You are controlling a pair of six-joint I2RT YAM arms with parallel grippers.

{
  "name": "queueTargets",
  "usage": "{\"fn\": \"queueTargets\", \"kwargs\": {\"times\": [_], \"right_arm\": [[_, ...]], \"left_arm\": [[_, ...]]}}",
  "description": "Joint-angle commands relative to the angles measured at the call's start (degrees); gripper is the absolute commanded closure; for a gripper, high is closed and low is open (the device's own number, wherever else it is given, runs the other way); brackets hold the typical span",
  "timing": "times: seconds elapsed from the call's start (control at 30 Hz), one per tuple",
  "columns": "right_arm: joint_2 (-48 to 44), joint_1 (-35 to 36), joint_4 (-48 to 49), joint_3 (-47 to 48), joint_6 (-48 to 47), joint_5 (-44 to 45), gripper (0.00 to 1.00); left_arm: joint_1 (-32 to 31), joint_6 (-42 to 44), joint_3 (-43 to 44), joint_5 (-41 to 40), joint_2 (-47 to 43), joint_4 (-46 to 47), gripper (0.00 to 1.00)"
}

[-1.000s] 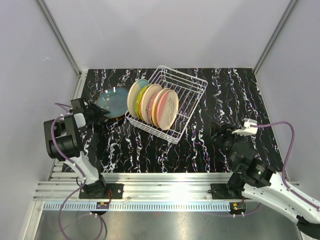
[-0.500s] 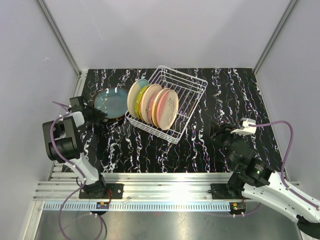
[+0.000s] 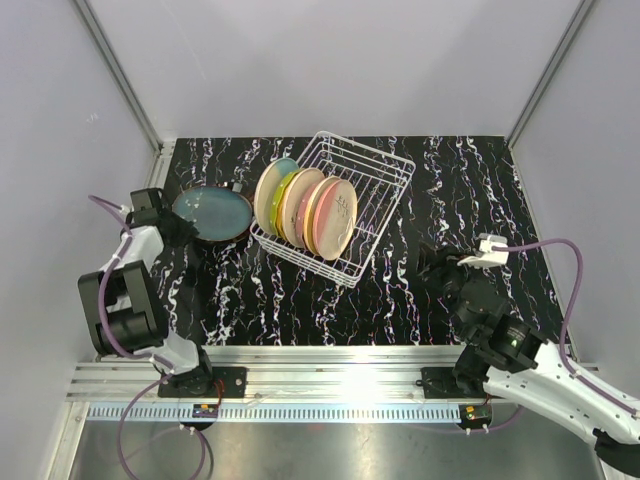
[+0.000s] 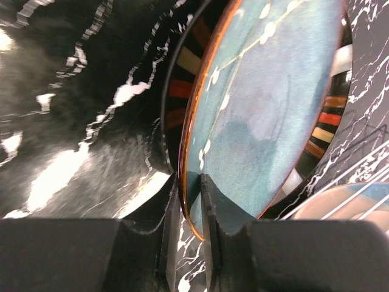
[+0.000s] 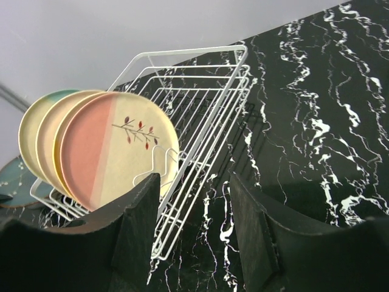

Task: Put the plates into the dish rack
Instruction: Grab a plate with the left arm

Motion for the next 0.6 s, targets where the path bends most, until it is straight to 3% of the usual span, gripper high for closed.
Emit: {"fn": "queueTargets", "kwargs": {"times": [0.0,0.17,0.2,0.37,0.57], "right_arm": [[3.84,-0.21,7.36,2.17,-6.49,-7.04,0.43],[10.35,-0.21,19.49,2.78,-14.59,-25.24,0.39],[13.23,-0.21,22.56,3.92,-16.78,-31.63,0.36],[26.75,0.75,28.38,10.15,-23.64,-46.78,0.32],[43.36,9.63,31.38,21.49,-37.44,-45.66,0.27]], "left_arm": [[0.01,3.19,1.65,-6.51,-4.46,-1.64,1.0],[-0.16,3.28,2.18,-7.22,-6.22,-2.6,1.0],[-0.16,3.37,2.27,-7.39,-6.49,-2.78,1.0],[-0.07,3.37,3.67,-6.87,-6.58,-4.36,1.0],[-0.16,3.98,4.64,-7.22,-8.94,-5.07,1.0]]}}
